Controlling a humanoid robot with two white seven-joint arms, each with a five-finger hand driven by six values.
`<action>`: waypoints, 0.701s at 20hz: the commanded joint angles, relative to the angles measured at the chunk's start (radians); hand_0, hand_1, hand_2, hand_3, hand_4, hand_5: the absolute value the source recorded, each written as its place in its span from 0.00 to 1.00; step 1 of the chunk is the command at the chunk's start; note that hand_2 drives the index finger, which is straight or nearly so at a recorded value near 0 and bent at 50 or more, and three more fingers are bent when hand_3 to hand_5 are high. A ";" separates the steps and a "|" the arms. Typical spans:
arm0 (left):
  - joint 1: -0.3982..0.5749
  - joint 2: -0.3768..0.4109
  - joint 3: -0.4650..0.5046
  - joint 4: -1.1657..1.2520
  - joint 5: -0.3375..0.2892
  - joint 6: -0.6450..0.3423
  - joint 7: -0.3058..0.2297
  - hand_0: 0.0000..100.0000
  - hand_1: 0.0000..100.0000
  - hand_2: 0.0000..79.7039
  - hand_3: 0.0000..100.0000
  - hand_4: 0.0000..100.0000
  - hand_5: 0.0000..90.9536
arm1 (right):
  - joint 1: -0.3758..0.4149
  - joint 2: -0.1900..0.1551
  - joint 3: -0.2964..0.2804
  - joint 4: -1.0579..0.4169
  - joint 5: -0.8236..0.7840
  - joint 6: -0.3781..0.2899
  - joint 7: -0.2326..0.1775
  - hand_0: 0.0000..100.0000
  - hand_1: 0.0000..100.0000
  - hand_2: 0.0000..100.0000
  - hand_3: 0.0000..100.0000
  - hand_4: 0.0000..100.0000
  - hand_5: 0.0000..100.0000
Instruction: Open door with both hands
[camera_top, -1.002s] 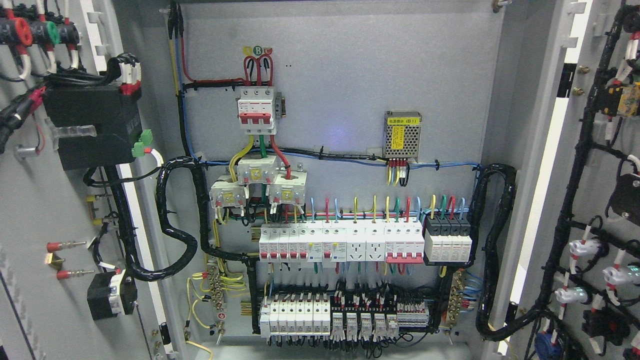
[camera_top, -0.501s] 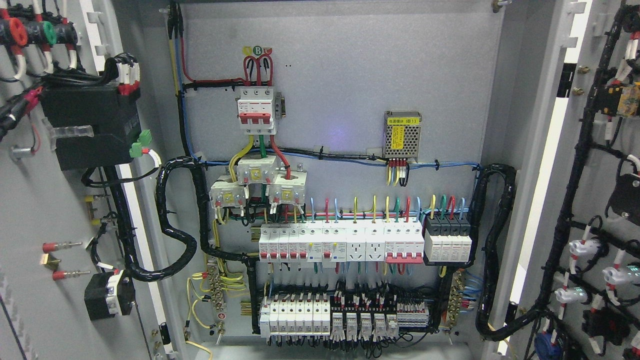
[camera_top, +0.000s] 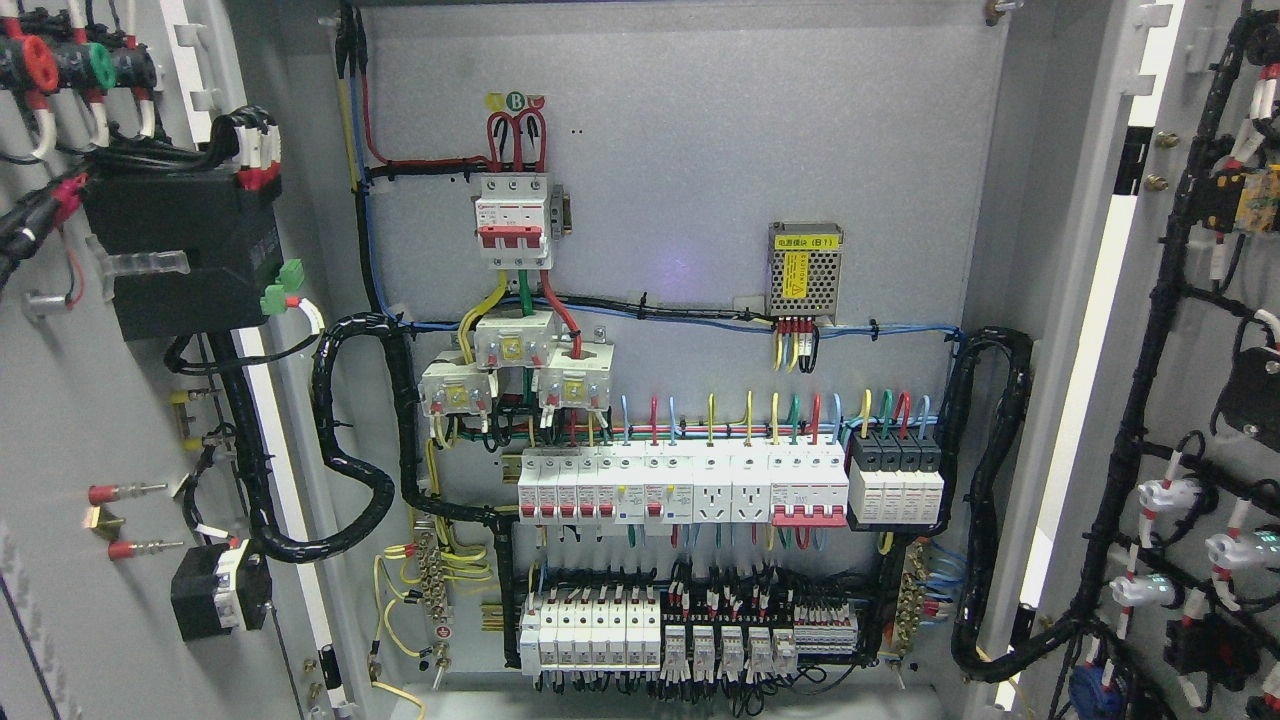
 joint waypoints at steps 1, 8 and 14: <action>0.008 0.009 0.009 -0.025 0.015 -0.563 0.000 0.00 0.00 0.00 0.00 0.03 0.00 | -0.002 -0.064 -0.045 0.010 -0.043 0.001 0.001 0.11 0.00 0.00 0.00 0.00 0.00; 0.006 0.014 0.075 -0.021 0.101 -0.569 0.000 0.00 0.00 0.00 0.00 0.03 0.00 | 0.000 -0.102 -0.066 0.043 -0.106 0.014 0.002 0.11 0.00 0.00 0.00 0.00 0.00; 0.011 0.014 0.096 -0.023 0.144 -0.622 0.000 0.00 0.00 0.00 0.00 0.03 0.00 | 0.001 -0.113 -0.080 0.075 -0.122 0.014 0.004 0.11 0.00 0.00 0.00 0.00 0.00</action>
